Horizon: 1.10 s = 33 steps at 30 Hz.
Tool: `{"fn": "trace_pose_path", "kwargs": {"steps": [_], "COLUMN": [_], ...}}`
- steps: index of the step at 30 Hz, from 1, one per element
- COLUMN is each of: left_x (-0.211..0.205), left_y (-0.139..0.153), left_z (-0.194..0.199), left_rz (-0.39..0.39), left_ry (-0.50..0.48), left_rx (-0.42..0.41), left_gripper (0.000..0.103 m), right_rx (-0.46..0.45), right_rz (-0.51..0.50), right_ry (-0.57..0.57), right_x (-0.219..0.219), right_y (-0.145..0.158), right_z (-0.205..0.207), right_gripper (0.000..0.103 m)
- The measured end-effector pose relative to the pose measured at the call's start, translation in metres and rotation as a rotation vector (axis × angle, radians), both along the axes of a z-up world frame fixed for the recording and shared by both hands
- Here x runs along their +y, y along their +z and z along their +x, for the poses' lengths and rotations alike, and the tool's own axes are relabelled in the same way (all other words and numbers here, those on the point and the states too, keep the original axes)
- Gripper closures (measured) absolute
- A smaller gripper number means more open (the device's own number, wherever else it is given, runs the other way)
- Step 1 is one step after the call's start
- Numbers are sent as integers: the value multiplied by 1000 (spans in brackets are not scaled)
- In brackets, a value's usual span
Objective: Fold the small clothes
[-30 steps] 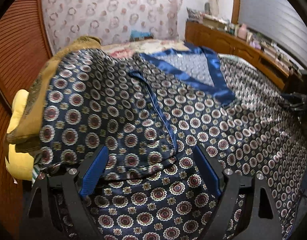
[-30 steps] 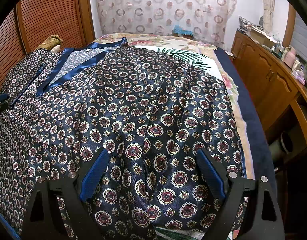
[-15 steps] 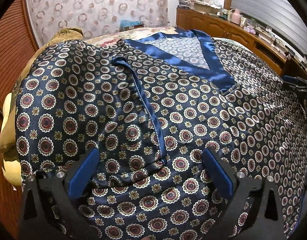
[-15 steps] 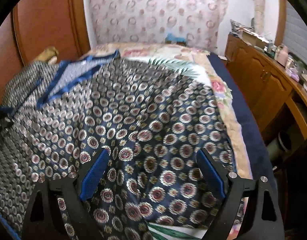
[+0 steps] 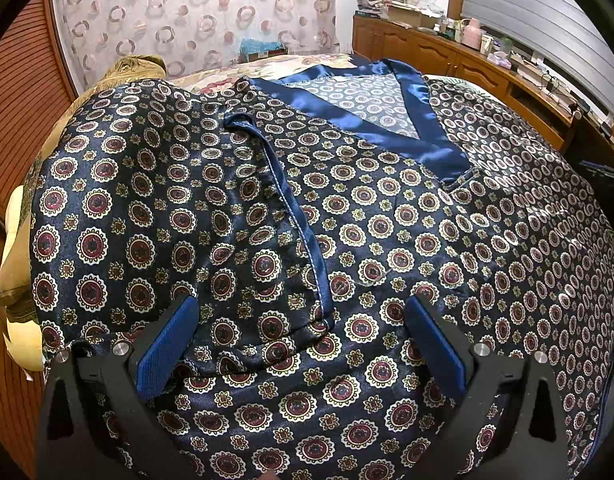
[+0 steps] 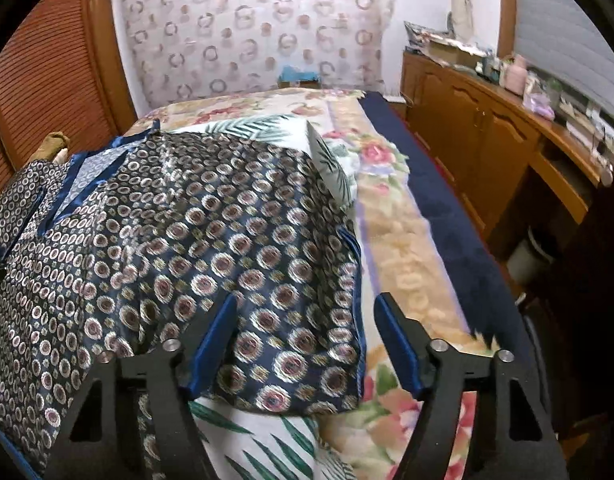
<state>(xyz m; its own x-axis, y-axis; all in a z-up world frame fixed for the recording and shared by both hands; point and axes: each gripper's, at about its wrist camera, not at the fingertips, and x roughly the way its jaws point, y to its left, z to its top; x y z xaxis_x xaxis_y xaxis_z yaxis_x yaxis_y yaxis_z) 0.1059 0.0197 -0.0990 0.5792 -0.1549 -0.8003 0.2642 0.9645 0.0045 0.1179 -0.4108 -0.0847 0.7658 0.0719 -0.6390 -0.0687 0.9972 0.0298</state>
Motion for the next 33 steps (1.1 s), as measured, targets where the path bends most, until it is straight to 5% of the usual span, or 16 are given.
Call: {"fn": "trace_pose_path", "kwargs": {"steps": [10, 17, 23, 33], "left_x": [-1, 6, 9, -2], "left_y": [0, 17, 38, 54], "left_z": [0, -16, -32, -49], "left_rz": [5, -53, -77, -130], "left_ry": [-3, 38, 71, 50], "left_rx": [-5, -92, -200, -250], "left_gripper": [0, 0, 0, 0], "right_rx": [33, 13, -15, -120], "right_rz": [69, -28, -42, -22], "right_ry": [31, 27, 43, 111], "right_x": [-3, 3, 8, 35], "right_y": [-8, -6, 0, 30], "right_z": [-5, -8, -13, -25], "right_gripper": [68, 96, 101, 102]}}
